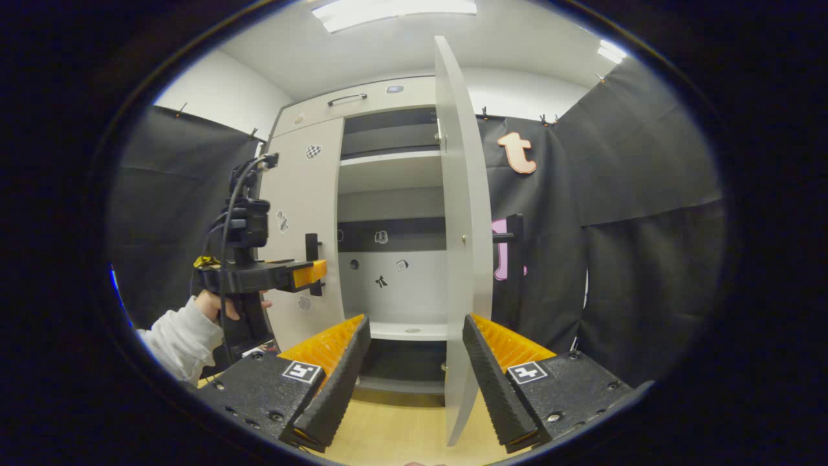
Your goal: Open the right door of the double-door shoe cabinet with the right hand, and open the left door with the left hand.
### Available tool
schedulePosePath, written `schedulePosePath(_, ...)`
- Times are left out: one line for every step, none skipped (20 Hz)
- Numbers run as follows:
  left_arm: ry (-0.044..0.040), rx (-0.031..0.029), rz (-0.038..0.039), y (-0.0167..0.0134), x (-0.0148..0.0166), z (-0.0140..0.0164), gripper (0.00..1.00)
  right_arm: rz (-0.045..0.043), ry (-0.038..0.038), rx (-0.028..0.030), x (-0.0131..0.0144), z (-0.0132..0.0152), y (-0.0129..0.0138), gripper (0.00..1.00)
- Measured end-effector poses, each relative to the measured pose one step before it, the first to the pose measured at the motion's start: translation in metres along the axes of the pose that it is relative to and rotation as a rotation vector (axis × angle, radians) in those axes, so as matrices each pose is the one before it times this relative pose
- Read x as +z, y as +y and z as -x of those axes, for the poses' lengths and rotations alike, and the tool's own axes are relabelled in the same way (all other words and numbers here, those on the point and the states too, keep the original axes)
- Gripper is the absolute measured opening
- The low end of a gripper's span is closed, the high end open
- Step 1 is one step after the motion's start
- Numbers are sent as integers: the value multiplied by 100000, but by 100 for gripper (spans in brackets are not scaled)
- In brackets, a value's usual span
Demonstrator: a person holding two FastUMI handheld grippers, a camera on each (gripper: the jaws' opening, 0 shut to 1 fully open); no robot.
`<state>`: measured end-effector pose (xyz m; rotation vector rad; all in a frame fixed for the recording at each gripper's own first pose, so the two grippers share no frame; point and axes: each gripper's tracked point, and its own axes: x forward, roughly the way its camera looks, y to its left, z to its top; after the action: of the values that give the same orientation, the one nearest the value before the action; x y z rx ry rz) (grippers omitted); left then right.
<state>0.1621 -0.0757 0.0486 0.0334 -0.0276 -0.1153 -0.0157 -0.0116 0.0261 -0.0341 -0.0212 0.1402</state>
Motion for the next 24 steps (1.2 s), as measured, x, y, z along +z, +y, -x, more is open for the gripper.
schedulePosePath(1084, 1387, -952, 229, -363, -831, 95, -96, -136, 132, 20, -42, 29, 90)
schedulePosePath(861, 711, -464, 38, -405, -675, 95, -218, -212, 36, 30, -96, 10, 90)
schedulePosePath(967, 45, 30, -52, -391, -542, 95, -384, 56, 154, -134, -75, 3, 90)
schedulePosePath(1584, -384, 100, -173, -466, -336, 95, -259, 161, 318, -64, -79, 119, 90)
schedulePosePath(1814, 2, 58, -72, -549, -409, 95, -130, -49, 266, 9, -124, 88, 90)
schedulePosePath(839, -239, 336, 40, -300, -457, 95, 43, -200, 263, 27, -135, 70, 90)
schedulePosePath(456, 2126, -40, 355, -46, -278, 95, 172, -22, 183, 30, -53, 101, 90)
schedulePosePath(-778, -47, -201, 106, 14, 25, 96, 244, -172, 348, -101, 21, 113, 90)
schedulePosePath(-195, -385, 613, 34, 84, 58, 96, 127, -117, 318, -50, -128, 35, 90)
schedulePosePath(545, -521, 885, 0, -56, 126, 95, -115, 203, 484, 21, -229, 180, 90)
schedulePosePath(-107, -545, 984, 84, 140, -33, 96, 131, 381, 289, -130, -235, 24, 90)
schedulePosePath(627, -566, 1112, 87, -27, 50, 96, 533, 476, -227, -365, -117, 10, 90)
schedulePosePath(364, -536, 566, 100, 68, 38, 95, 390, 518, 124, -139, -154, 54, 90)
schedulePosePath(241, 88, 494, 220, -4, -3, 94, 18, 627, 116, -158, -183, 108, 90)
schedulePosePath(100, 1036, 179, 349, -46, 24, 90, 181, 441, 81, -45, -39, 52, 90)
schedulePosePath(33, 1461, 152, 485, -82, -82, 86, 130, 46, 214, 11, -27, 86, 90)
schedulePosePath(-139, -365, 716, 118, -34, 223, 68, -16, 101, 85, -146, 47, -36, 90)
schedulePosePath(-488, -632, 790, -107, 72, -345, 66, -276, -343, 258, 104, 21, 10, 90)
schedulePosePath(687, -280, -384, -7, -51, 201, 67, -237, -250, 186, -23, -79, -25, 90)
schedulePosePath(207, -524, -666, -142, -19, -28, 67, -95, 112, 173, 25, -61, 47, 90)
schedulePosePath(292, 341, -890, -3, 32, 12, 66, 48, 111, -57, -12, -134, 37, 90)
schedulePosePath(50, 236, -494, 62, 11, -88, 66, 225, 31, -213, -25, 23, 1, 90)
schedulePosePath(229, -11, -331, -23, -33, -4, 65, 124, -35, 149, -57, -159, -33, 90)
schedulePosePath(80, -439, 194, -82, 7, 59, 64, 138, 39, -16, -31, 15, -29, 90)
